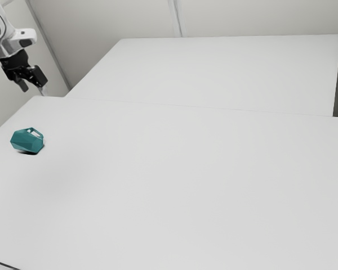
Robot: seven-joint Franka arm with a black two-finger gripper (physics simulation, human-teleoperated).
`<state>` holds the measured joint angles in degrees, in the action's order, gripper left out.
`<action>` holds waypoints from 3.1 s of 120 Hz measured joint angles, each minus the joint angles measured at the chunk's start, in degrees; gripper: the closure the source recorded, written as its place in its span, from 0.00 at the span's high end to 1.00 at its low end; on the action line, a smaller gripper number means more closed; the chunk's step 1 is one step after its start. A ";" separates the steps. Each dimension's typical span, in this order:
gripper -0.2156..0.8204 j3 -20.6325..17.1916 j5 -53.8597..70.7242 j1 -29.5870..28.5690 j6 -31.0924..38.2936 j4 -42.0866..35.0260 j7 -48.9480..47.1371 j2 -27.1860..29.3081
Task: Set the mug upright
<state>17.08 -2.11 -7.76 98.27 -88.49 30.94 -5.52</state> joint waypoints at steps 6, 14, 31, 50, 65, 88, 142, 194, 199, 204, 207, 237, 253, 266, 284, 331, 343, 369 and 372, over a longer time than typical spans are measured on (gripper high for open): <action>0.79 0.00 0.04 0.10 0.40 -0.13 -0.64 -0.03; 0.79 0.11 0.09 0.15 0.84 -0.07 -1.28 -0.05; 0.79 0.22 -0.45 -2.84 1.41 3.46 -1.41 -3.44; 0.79 -0.43 -1.73 -9.71 1.69 10.54 0.40 -9.64; 0.79 -1.17 -5.03 -16.32 2.07 15.35 2.39 -14.27; 0.79 -2.21 -10.99 -24.02 3.53 21.76 6.31 -22.27; 0.79 -17.10 -13.17 -41.22 7.54 30.19 15.60 -36.38; 0.79 -31.40 -13.26 -50.86 8.45 36.67 22.40 -47.82; 0.79 -32.31 -13.26 -51.01 8.88 37.15 23.31 -48.68; 0.79 -33.01 -13.27 -51.07 9.47 37.38 24.32 -49.24; 0.79 -33.32 -13.27 -51.09 9.80 37.59 24.94 -49.68; 0.79 -36.01 -17.97 -53.44 11.04 39.01 29.86 -53.19; 0.78 -35.53 -21.77 -53.58 10.10 38.77 31.37 -53.32; 0.76 -35.38 -24.03 -53.61 9.29 38.63 32.09 -53.68; 0.73 -35.29 -26.86 -54.39 7.97 38.39 32.49 -54.12; 0.44 -35.23 -31.14 -55.35 3.66 38.12 31.13 -55.06; 0.35 -35.19 -32.33 -55.35 2.67 38.16 30.83 -54.98; 0.18 -35.58 -34.70 -55.29 1.31 38.07 30.38 -54.75; 0.17 -35.67 -34.84 -55.28 1.24 38.05 30.34 -54.74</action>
<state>-18.59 -36.95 -63.04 99.51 -50.43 61.28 -60.26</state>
